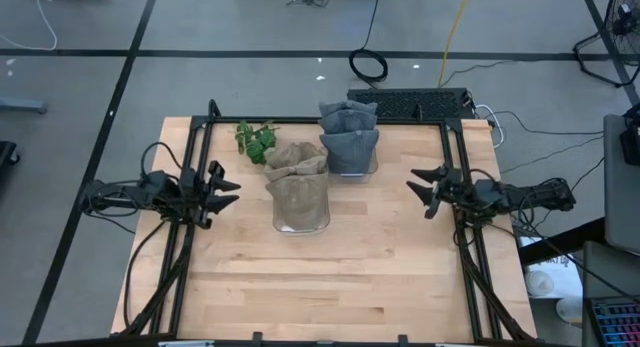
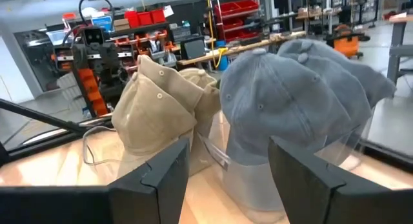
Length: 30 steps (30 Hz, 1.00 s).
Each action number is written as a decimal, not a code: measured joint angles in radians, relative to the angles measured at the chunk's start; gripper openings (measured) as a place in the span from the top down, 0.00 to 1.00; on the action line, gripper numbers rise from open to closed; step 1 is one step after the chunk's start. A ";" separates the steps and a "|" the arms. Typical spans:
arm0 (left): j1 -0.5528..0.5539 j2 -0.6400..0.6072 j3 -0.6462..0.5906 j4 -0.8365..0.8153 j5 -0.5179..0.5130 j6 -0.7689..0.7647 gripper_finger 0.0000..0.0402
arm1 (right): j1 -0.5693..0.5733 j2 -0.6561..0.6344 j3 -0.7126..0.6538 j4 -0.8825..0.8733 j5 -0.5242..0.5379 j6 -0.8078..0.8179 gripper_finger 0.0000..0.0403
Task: Pick & Place hat
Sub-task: Return to Home Position
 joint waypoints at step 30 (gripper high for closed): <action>0.000 0.000 0.000 0.000 -0.001 -0.003 0.66 | 0.000 0.003 -0.086 0.021 -0.001 -0.005 0.51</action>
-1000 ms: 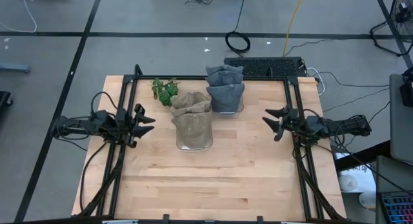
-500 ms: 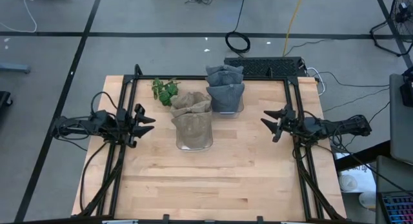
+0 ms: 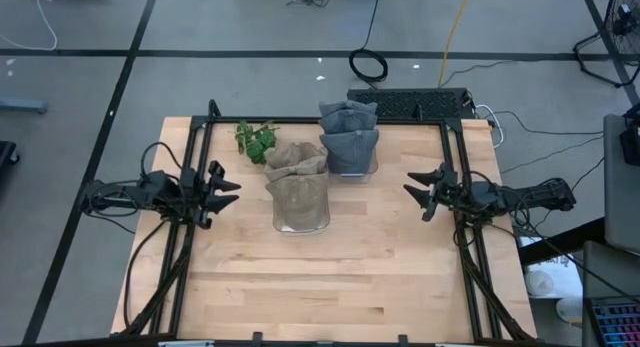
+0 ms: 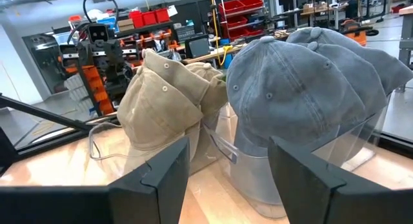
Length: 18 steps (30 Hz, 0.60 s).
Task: Pick & Place hat
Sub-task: Return to Home Position
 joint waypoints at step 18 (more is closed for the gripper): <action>0.000 0.000 0.000 0.000 -0.001 0.001 0.66 | 0.000 0.018 -0.034 0.280 0.000 -0.003 0.51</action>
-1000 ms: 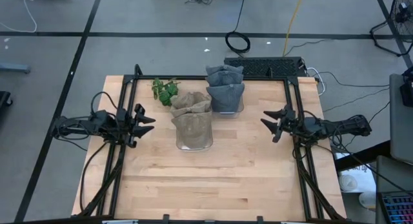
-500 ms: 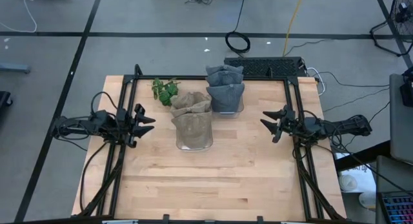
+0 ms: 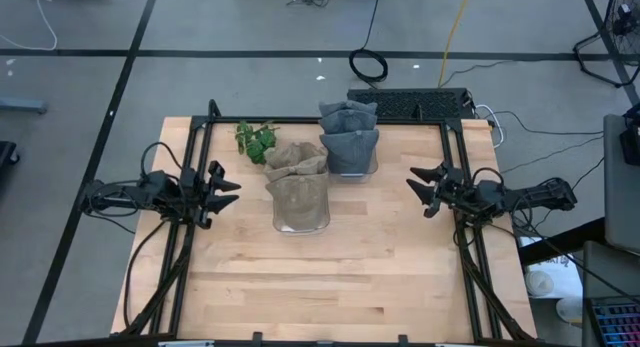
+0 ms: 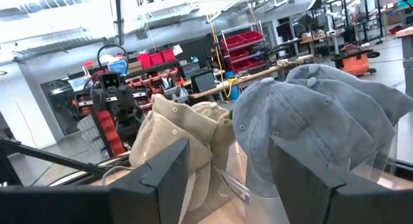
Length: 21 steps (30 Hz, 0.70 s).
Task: Pick & Place hat
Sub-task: Return to Home Position
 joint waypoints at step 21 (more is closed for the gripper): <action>0.000 0.000 0.000 0.000 0.000 0.000 0.66 | 0.000 0.000 0.000 0.004 0.000 0.000 0.51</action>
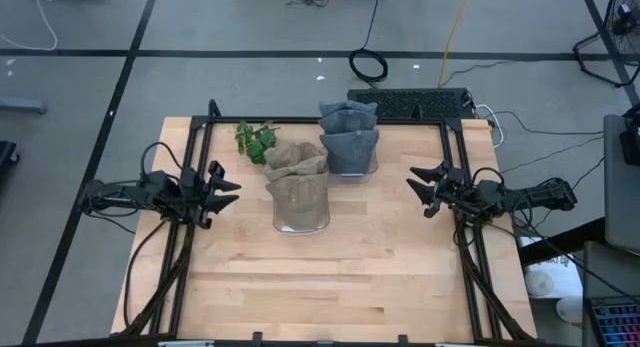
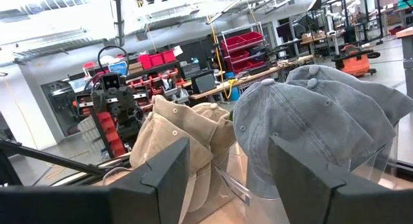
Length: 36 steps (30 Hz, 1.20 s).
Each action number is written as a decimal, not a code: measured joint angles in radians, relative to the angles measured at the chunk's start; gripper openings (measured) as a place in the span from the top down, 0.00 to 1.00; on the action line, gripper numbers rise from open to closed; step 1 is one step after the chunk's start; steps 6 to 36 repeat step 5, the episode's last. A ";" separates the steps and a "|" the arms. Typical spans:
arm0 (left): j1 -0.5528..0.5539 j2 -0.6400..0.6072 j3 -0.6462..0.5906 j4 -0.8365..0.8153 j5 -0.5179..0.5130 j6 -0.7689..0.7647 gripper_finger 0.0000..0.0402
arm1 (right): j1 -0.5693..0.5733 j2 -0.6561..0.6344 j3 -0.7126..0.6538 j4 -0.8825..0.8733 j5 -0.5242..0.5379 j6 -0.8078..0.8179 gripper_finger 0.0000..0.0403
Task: Pick & Place hat
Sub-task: Return to Home Position
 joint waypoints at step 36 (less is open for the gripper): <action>0.000 0.000 0.000 0.000 0.000 0.000 0.63 | 0.000 0.000 0.000 0.000 0.000 0.000 0.51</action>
